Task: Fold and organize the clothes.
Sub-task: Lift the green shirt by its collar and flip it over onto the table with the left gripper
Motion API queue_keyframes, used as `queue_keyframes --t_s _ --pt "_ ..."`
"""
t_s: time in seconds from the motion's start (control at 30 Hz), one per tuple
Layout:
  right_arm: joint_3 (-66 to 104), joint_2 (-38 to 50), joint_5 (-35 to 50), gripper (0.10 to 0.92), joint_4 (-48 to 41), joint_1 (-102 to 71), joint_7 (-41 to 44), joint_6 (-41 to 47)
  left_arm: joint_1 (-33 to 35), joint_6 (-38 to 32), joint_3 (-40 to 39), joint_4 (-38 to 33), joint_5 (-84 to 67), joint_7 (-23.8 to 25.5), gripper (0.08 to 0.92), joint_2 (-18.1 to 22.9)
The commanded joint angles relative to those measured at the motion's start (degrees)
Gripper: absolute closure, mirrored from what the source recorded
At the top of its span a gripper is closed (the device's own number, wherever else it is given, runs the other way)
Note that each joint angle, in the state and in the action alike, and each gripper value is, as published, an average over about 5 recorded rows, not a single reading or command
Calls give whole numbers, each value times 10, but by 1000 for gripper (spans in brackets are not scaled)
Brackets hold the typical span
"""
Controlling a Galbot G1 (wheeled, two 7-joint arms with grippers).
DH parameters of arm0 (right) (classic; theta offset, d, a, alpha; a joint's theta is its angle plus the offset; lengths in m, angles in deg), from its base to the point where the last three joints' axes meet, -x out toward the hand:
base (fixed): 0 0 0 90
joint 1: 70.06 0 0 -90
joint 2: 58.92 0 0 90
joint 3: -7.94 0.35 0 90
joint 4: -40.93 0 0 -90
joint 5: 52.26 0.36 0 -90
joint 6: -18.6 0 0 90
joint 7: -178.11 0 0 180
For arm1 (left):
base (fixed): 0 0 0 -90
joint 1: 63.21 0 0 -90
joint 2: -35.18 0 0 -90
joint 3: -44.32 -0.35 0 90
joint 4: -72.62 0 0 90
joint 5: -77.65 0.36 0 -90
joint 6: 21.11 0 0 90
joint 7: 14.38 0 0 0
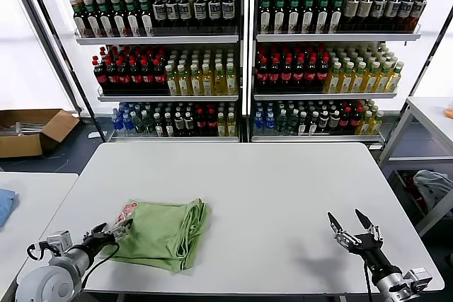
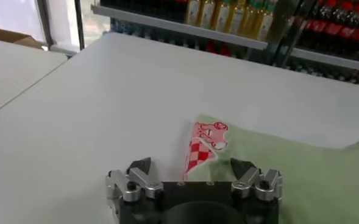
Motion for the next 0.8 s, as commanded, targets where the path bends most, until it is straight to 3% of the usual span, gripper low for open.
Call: queue_keyframes --t_s 0.03,0.4,0.8 --pt "0 0 2 203 -2 0 0 0 2 2 -21 10 27 11 234 24" --pt "1 1 5 203 -3 1 0 -1 14 -18 -38 -2 39 7 550 43" --pt "1 5 9 203 -12 16 -2 -1 24 -74 -29 -43 85 -33 870 61"
